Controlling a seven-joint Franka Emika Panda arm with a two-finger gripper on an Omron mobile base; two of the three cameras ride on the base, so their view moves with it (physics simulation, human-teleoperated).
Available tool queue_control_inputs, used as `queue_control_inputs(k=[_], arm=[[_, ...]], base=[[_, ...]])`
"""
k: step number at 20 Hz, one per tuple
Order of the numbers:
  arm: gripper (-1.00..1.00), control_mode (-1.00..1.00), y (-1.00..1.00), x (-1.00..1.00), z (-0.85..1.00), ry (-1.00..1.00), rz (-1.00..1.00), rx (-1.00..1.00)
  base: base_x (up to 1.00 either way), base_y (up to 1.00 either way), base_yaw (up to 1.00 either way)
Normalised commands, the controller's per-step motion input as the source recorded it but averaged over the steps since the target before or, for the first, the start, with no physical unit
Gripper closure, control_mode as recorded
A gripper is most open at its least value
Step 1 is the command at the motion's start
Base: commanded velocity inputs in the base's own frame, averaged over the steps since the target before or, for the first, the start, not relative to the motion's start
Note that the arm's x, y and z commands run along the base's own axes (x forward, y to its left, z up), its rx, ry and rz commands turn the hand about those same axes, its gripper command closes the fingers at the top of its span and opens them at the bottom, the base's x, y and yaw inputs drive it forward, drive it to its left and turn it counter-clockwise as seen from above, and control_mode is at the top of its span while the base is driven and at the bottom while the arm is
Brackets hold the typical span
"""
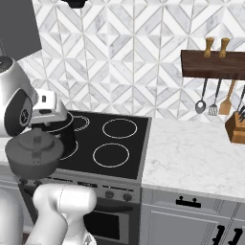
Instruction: Pick the kettle from the counter and place it on a stove burner. Then turn the burner on.
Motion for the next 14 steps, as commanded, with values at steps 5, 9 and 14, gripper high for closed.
queue_control_inputs(k=[5,9,14], arm=[[1.0,-1.0,-0.77,0.24,0.06,-0.04,-0.07,0.02],[1.0,-1.0,-0.56,0.35,0.08,-0.01,-0.1,0.0],[1.0,-1.0,-0.48,0.33,0.0,0.05,-0.14,0.0]], base=[[0.0,0.0,0.0],[0.0,0.0,0.0],[0.0,0.0,0.0]])
